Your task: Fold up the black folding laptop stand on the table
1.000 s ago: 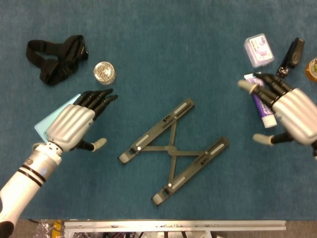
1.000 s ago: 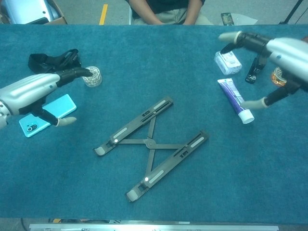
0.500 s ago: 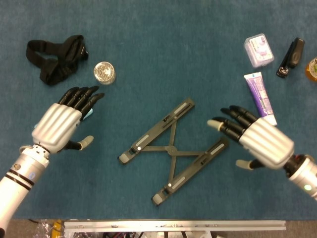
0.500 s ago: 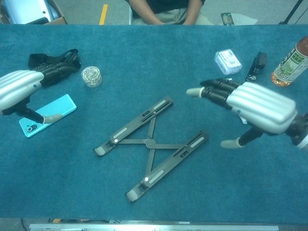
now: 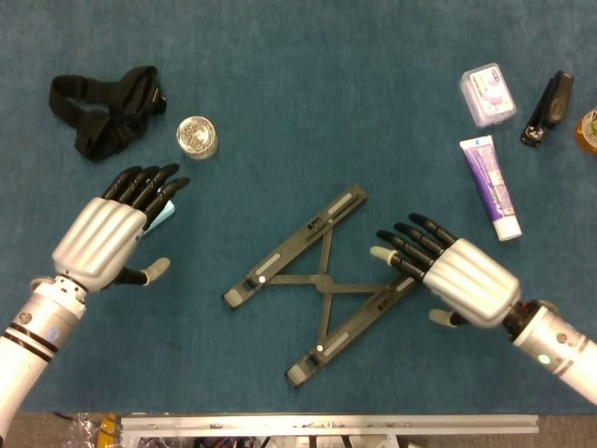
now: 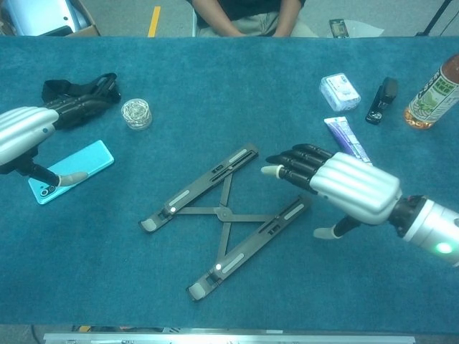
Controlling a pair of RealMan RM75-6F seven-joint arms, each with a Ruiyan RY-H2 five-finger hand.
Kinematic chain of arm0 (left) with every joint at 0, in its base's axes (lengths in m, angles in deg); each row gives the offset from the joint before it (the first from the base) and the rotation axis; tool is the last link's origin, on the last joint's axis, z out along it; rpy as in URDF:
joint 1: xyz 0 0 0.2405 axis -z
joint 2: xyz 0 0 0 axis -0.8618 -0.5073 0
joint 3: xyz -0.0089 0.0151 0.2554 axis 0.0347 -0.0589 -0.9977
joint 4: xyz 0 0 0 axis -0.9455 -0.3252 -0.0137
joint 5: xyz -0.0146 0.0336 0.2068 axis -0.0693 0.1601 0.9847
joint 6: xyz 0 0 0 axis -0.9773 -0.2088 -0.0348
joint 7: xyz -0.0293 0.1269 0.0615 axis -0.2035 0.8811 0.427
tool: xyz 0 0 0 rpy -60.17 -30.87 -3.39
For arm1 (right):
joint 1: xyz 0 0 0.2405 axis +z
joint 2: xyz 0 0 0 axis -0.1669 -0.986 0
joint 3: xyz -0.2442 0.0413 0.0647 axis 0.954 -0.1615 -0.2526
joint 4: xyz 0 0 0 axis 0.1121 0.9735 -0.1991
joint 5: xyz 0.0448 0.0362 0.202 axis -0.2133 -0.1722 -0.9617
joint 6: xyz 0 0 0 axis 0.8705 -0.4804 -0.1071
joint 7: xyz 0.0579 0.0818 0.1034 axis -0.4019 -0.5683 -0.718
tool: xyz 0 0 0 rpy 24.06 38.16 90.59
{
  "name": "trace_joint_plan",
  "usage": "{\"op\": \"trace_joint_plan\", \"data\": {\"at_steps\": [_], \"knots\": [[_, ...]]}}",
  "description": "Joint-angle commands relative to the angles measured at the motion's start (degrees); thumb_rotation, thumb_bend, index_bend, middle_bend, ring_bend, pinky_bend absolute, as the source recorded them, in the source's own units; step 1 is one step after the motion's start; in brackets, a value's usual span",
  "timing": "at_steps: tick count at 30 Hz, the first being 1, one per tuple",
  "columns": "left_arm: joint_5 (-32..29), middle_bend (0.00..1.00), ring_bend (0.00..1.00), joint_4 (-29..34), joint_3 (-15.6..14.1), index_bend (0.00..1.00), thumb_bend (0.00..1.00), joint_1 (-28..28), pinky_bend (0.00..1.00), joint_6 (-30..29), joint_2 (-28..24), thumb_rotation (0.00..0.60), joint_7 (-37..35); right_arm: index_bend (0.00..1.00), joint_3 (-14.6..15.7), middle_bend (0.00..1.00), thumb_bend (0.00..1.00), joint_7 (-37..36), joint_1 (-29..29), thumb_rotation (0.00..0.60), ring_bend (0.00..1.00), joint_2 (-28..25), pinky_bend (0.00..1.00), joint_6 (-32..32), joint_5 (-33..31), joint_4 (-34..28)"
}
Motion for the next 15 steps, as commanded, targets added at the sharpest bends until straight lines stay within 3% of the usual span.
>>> {"op": "trace_joint_plan", "data": {"at_steps": [1, 15], "knots": [[-0.07, 0.00, 0.00, -0.35, 0.07, 0.00, 0.26, -0.11, 0.03, 0.10, -0.09, 0.600, -0.45, 0.00, 0.12, 0.03, 0.00, 0.99, -0.33, 0.600, 0.00, 3.03, 0.04, -0.58, 0.05, 3.07], [0.22, 0.00, 0.00, -2.07, 0.31, 0.00, 0.26, -0.78, 0.03, -0.03, -0.66, 0.600, -2.64, 0.00, -2.60, 0.03, 0.00, 4.08, 0.38, 0.600, 0.00, 11.07, 0.04, 0.11, -3.81, 9.99]]}}
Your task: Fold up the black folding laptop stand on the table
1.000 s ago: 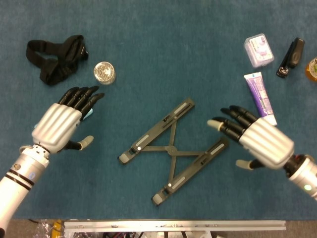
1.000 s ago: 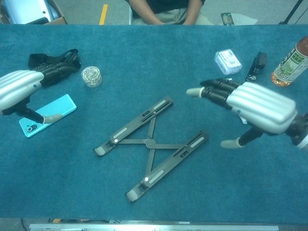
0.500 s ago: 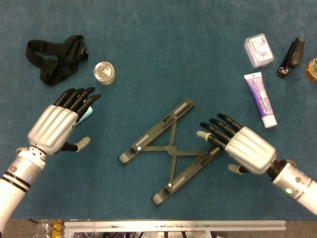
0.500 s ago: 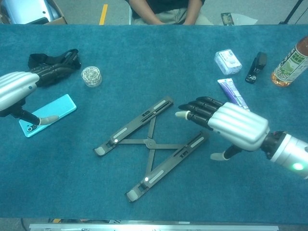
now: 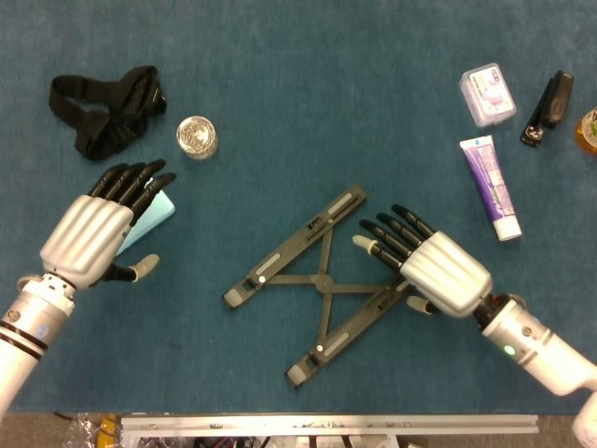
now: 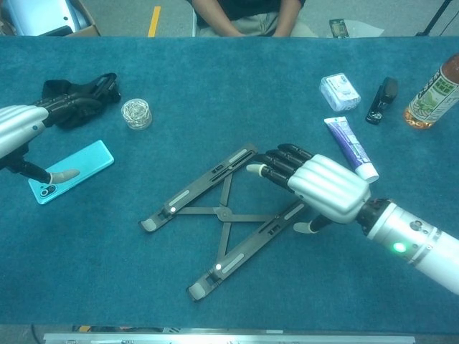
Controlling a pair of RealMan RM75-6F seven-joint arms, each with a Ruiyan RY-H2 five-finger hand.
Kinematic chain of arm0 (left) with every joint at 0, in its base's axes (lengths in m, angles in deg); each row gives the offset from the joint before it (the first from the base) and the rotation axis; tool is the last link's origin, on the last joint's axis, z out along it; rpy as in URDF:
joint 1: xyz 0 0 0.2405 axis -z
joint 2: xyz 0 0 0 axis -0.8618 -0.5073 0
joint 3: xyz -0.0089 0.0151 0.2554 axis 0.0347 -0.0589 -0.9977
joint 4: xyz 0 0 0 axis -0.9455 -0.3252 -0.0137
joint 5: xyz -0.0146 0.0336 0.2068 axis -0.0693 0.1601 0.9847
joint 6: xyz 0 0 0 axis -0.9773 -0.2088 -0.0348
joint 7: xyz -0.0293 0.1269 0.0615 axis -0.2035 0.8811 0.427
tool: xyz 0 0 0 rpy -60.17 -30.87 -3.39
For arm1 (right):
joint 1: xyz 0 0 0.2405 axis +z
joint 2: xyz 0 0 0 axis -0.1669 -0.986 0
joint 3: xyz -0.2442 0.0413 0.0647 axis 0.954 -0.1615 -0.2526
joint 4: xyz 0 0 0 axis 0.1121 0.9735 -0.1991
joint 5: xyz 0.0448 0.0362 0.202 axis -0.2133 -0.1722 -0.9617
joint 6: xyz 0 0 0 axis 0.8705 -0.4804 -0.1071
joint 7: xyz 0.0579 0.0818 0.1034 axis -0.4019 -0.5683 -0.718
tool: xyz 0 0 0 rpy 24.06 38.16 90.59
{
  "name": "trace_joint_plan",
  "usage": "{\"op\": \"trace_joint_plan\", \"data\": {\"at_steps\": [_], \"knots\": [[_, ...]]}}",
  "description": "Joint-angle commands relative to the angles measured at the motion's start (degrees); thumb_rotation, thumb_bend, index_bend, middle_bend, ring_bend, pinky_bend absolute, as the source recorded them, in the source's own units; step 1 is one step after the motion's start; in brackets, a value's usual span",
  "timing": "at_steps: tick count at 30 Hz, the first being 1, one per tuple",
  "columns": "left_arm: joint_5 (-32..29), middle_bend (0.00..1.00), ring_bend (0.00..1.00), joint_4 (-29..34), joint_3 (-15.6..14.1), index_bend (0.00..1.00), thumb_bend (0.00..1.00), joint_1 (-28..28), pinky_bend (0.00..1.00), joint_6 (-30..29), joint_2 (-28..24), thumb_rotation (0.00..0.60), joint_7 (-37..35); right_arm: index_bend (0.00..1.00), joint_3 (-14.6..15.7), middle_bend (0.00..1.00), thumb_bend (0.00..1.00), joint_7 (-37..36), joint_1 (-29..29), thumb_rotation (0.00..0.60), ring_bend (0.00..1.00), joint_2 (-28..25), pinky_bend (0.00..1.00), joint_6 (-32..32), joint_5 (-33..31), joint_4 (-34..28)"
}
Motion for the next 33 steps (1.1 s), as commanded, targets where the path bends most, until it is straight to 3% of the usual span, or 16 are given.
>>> {"op": "trace_joint_plan", "data": {"at_steps": [1, 12, 24, 33], "knots": [[-0.03, 0.00, 0.00, -0.25, 0.00, 0.00, 0.26, -0.07, 0.03, 0.17, -0.02, 0.600, -0.19, 0.00, -0.60, 0.03, 0.00, 0.70, 0.43, 0.600, 0.00, 1.20, 0.04, 0.50, -0.81, 1.21], [-0.75, 0.00, 0.00, -1.41, 0.71, 0.00, 0.26, 0.19, 0.03, 1.08, -0.06, 0.600, -0.94, 0.00, -3.88, 0.03, 0.00, 2.03, 1.96, 0.600, 0.00, 5.91, 0.04, 1.02, -4.48, 5.14], [-0.85, 0.00, 0.00, -4.67, 1.56, 0.00, 0.26, 4.17, 0.03, 7.22, 1.08, 0.600, 1.35, 0.00, -9.07, 0.03, 0.00, 4.00, 6.14, 0.600, 0.00, 11.56, 0.04, 3.49, -9.29, 10.19], [4.28, 0.00, 0.00, -9.76, 1.20, 0.00, 0.26, 9.94, 0.03, 13.11, 4.23, 0.600, 1.05, 0.00, -7.62, 0.03, 0.00, 4.11, 5.99, 0.600, 0.00, 6.34, 0.04, 1.36, -8.66, 2.63]]}}
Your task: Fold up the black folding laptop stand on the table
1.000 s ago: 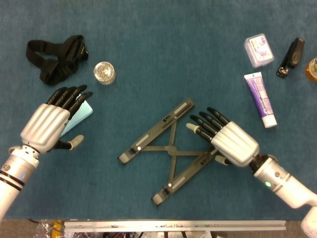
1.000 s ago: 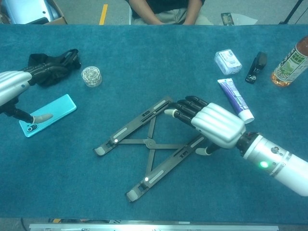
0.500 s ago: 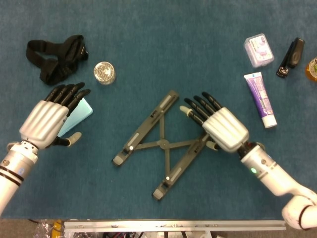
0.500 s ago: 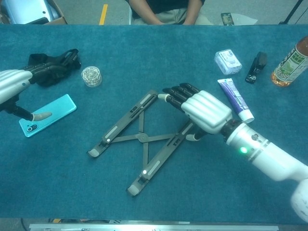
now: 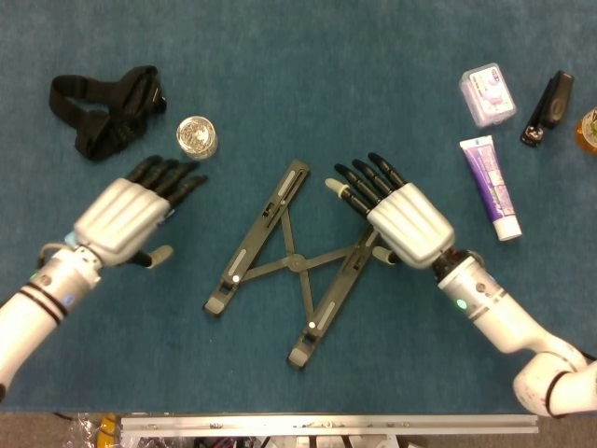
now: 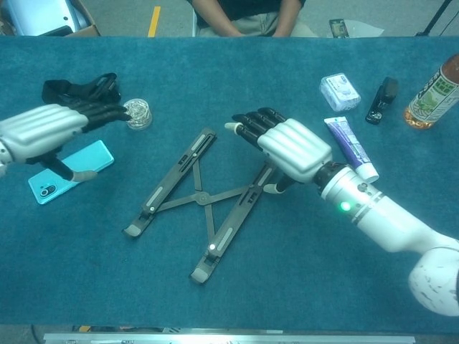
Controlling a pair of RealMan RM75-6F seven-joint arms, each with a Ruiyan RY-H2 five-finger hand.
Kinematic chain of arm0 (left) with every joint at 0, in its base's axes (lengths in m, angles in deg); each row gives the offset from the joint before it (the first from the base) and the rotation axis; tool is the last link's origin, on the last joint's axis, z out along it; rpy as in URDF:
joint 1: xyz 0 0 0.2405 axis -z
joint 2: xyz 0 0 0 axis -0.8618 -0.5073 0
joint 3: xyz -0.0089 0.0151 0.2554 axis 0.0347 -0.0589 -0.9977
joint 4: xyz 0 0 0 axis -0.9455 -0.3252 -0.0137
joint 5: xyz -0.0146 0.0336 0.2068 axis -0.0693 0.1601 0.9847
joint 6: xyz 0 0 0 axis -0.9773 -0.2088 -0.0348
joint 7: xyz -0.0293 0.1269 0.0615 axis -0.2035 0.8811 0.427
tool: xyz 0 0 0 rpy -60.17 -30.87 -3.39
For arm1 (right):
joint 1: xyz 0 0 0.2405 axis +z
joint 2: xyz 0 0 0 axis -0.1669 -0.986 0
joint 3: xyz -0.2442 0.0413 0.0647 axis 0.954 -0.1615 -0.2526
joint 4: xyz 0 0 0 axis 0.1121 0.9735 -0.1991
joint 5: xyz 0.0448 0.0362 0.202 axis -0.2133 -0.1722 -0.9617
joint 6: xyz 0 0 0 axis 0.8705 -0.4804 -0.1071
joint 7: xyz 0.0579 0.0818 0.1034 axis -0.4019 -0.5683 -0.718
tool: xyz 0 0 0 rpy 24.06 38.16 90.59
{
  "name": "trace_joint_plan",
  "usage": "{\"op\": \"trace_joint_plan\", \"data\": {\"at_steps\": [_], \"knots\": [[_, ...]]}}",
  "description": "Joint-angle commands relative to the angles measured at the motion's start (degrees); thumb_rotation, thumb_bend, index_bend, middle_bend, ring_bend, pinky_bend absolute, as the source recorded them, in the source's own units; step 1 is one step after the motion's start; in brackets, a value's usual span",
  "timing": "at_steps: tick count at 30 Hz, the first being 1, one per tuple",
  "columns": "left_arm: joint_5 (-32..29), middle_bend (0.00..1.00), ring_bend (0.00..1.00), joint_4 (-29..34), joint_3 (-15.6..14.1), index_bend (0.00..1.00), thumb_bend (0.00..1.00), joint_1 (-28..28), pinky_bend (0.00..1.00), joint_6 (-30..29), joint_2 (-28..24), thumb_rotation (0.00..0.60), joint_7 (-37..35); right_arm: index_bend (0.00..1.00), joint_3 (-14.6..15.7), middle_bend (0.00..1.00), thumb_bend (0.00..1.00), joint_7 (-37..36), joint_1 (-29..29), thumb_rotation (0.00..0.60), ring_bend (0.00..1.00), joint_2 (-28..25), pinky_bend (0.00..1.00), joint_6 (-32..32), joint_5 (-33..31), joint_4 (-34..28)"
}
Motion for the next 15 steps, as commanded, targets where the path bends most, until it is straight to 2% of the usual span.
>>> {"op": "trace_joint_plan", "data": {"at_steps": [1, 8, 15], "knots": [[2.29, 0.00, 0.00, -2.30, -0.29, 0.00, 0.26, 2.36, 0.03, 2.13, 2.18, 0.600, -0.87, 0.00, 1.01, 0.03, 0.00, 0.44, -0.15, 0.600, 0.00, -3.41, 0.04, -1.18, 0.82, -4.51], [6.34, 0.00, 0.00, -7.24, -0.44, 0.00, 0.26, 5.97, 0.03, 3.31, 7.99, 0.600, -1.70, 0.00, 3.12, 0.03, 0.00, 0.95, -0.65, 0.600, 0.00, -7.49, 0.04, -2.82, 2.54, -10.05], [7.16, 0.00, 0.00, -10.90, -0.26, 0.00, 0.26, 8.74, 0.02, 4.50, 12.45, 0.600, -3.63, 0.00, 4.73, 0.02, 0.00, 0.45, -0.99, 0.600, 0.00, -7.56, 0.04, -3.72, 3.66, -8.70]]}}
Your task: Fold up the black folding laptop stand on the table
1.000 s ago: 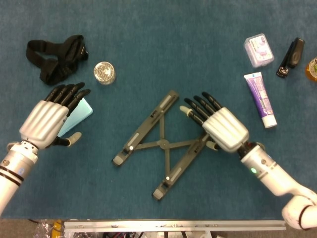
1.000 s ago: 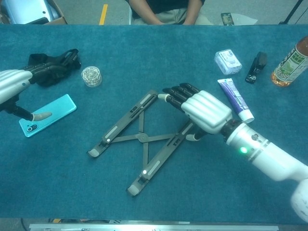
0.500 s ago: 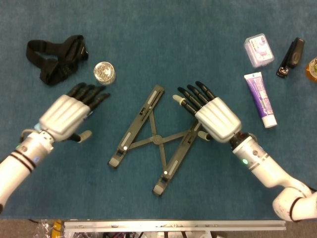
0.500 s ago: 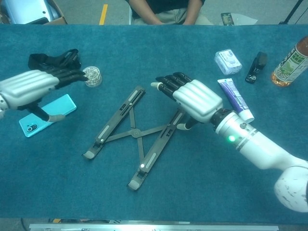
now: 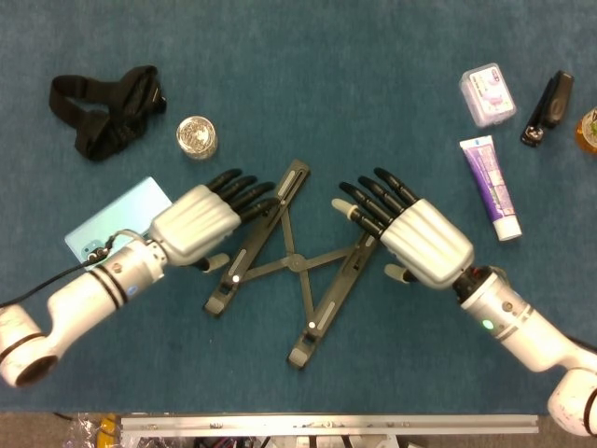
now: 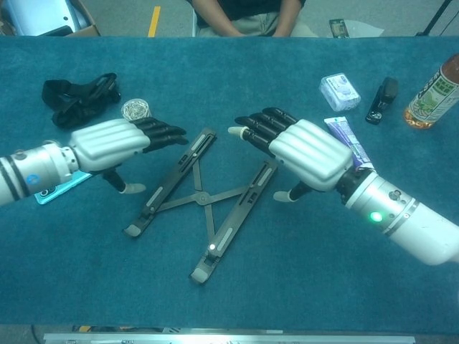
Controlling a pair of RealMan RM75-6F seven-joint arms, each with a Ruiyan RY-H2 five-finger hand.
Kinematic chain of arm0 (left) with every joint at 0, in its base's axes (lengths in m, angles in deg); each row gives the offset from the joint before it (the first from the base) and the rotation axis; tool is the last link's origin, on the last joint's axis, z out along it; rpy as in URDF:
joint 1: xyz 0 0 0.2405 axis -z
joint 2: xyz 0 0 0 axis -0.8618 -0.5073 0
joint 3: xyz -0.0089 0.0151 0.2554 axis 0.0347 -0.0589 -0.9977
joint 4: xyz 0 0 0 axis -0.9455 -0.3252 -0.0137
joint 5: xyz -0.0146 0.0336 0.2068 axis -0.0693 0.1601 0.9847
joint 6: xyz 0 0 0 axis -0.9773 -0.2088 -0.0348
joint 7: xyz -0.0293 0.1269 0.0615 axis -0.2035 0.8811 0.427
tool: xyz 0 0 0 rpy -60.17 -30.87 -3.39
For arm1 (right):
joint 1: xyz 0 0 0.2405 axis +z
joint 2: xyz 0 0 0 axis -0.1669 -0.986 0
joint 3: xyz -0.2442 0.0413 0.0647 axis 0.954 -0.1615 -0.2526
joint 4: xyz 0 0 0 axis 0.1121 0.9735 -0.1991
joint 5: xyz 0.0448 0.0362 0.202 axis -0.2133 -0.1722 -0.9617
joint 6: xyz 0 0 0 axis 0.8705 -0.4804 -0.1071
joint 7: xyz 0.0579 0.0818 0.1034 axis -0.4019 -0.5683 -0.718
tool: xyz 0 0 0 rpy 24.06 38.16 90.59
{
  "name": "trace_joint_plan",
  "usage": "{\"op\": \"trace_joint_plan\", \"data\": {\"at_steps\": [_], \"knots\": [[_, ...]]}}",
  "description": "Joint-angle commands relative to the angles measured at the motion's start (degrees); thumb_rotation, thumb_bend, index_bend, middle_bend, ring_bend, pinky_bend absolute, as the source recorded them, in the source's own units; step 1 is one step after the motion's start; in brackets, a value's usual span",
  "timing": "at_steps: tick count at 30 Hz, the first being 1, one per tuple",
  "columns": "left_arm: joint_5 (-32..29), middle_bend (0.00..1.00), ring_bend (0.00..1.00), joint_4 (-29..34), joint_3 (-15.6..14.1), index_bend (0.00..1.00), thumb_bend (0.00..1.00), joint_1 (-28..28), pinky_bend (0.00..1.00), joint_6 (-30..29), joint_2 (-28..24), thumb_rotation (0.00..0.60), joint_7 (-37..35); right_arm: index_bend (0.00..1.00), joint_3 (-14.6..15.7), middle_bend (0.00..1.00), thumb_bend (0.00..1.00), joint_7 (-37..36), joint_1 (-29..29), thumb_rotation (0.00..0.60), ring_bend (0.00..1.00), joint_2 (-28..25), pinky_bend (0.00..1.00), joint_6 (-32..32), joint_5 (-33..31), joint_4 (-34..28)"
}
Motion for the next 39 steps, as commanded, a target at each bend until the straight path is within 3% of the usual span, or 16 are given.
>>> {"op": "trace_joint_plan", "data": {"at_steps": [1, 13, 39], "knots": [[0.04, 0.00, 0.00, -1.21, 0.14, 0.00, 0.26, 1.19, 0.01, 0.88, 1.44, 0.600, -0.77, 0.00, 0.28, 0.02, 0.00, -0.26, 0.03, 0.600, 0.00, 0.47, 0.04, -0.06, 0.16, 1.02], [-0.18, 0.00, 0.00, -7.85, -0.50, 0.00, 0.26, 3.89, 0.01, 1.93, 5.60, 0.600, -1.07, 0.00, 1.12, 0.00, 0.00, -0.41, 0.97, 0.600, 0.00, 3.75, 0.04, 0.15, 1.31, 4.18], [-2.02, 0.00, 0.00, -13.13, -2.51, 0.00, 0.26, 4.77, 0.01, 1.14, 6.20, 0.600, -4.31, 0.00, 1.55, 0.00, 0.00, 1.09, 1.43, 0.600, 0.00, 5.48, 0.04, 1.13, 0.46, 4.70]]}}
